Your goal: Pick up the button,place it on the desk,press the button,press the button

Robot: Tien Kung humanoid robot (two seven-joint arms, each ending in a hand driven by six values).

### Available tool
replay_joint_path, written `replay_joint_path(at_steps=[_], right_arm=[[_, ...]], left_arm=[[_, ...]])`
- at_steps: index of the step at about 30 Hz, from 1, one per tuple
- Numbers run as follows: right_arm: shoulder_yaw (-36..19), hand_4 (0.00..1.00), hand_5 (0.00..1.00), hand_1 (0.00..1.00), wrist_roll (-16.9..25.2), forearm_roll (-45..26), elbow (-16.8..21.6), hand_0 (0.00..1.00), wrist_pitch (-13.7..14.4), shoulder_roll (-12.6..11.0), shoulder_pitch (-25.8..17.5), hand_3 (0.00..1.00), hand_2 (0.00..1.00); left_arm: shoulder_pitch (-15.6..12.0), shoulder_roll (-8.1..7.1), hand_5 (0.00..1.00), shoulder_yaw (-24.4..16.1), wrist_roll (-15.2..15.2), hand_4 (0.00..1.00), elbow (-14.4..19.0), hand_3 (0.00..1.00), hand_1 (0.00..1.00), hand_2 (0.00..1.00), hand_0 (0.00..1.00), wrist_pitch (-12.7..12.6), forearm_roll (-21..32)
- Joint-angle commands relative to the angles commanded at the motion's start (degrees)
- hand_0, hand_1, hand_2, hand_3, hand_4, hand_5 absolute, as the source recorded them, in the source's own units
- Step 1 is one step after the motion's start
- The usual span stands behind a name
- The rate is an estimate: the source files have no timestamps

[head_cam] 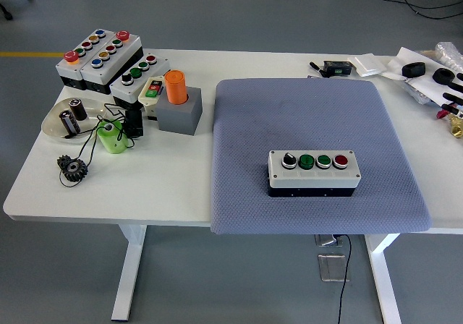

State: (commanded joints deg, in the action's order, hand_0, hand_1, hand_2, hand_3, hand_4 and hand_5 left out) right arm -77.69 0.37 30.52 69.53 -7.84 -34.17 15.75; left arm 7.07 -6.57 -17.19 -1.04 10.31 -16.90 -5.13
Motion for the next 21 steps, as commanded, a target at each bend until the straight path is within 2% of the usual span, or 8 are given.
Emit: replay_joint_path(at_steps=[11, 21], right_arm=[[0.47, 0.571, 0.648, 0.754, 0.13, 1.42, -0.01, 0.815, -0.01, 0.18, 0.27, 0.761, 0.769], [0.53, 0.570, 0.648, 0.756, 0.89, 1.25, -0.09, 0.815, 1.46, 0.30, 0.34, 0.760, 0.772]], left_arm=[[-0.01, 0.04, 0.998, -0.62, 0.06, 0.326, 0.00, 0.510, 0.709, 0.706, 0.651, -0.07, -0.58], [0.08, 0.03, 0.998, -1.14, 0.09, 0.326, 0.00, 0.511, 0.710, 0.706, 0.651, -0.12, -1.00]])
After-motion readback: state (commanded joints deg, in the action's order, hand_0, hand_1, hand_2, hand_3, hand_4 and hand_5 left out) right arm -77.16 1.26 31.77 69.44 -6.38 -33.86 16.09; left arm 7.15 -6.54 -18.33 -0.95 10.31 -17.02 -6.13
